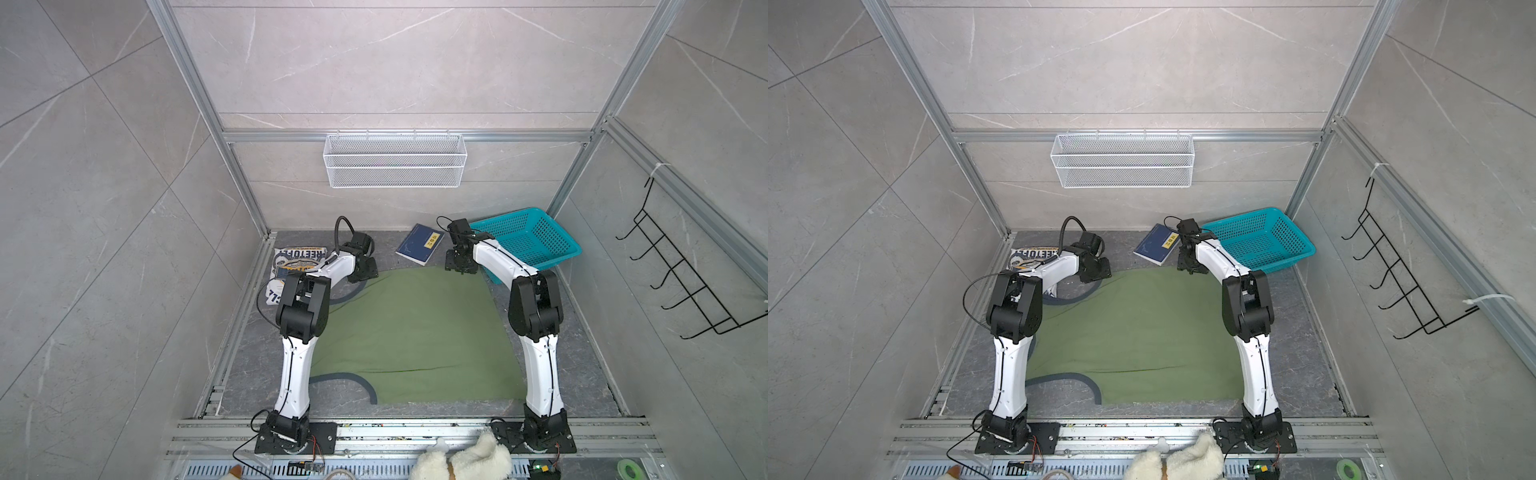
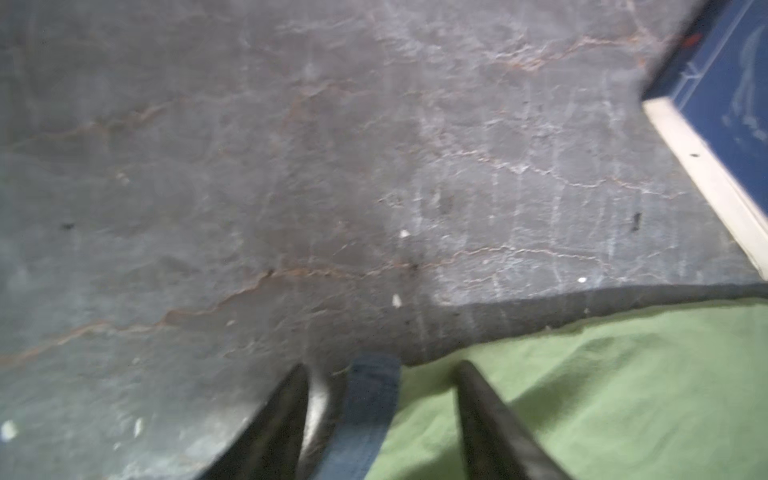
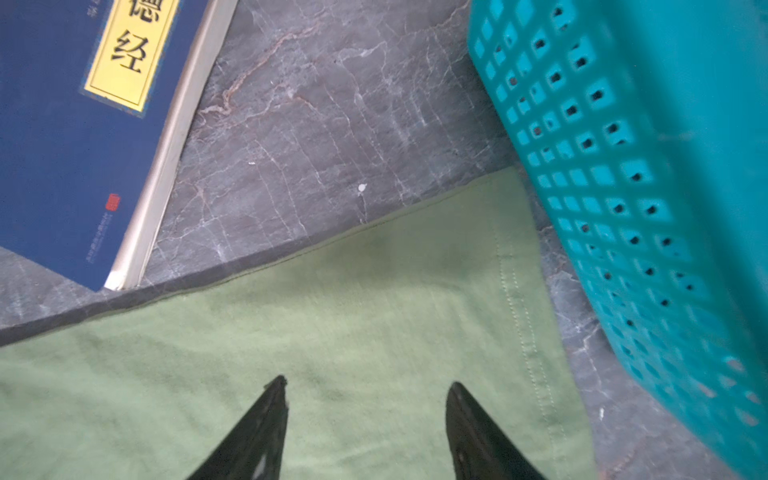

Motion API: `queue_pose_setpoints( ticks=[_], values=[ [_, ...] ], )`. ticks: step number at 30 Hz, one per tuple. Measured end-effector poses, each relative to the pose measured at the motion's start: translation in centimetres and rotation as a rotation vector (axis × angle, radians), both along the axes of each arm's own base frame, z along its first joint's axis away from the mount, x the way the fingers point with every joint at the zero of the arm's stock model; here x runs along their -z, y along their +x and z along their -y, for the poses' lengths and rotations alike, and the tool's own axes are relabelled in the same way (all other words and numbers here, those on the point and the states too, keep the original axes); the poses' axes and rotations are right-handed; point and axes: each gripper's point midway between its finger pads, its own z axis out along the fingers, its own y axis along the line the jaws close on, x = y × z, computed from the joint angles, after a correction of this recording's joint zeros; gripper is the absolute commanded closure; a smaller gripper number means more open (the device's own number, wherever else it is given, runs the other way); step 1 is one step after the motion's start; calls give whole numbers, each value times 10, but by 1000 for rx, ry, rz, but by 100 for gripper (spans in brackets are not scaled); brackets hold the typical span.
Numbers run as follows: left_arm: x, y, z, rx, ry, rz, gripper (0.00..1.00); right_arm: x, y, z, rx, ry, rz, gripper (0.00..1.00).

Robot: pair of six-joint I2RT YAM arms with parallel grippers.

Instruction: Fold and stack the tank tops

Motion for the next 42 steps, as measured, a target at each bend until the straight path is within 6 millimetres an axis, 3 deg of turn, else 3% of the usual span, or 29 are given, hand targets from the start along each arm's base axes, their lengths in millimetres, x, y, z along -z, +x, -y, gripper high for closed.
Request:
queue_pose_setpoints(
  ticks=[3, 9, 17, 25, 36, 42],
  values=[
    [4, 1, 2, 5, -6, -5, 78, 0, 0, 1, 2, -5, 1, 37],
    [6, -3, 1, 5, -5, 6, 100, -1, 1, 7, 15, -27, 5, 37],
    [-1, -41, -31, -39, 49, 9, 100, -6, 22, 9, 33, -44, 26, 37],
    [-2, -49, -68, -134, 44, 24, 100, 22, 41, -3, 27, -44, -23, 38],
    [-2, -48, -68, -149, 30, 29, 100, 34, 67, -25, 32, 18, -6, 38],
    [-4, -46, -67, -149, 25, 33, 100, 37, 70, -25, 42, 24, -8, 40]
  ],
)
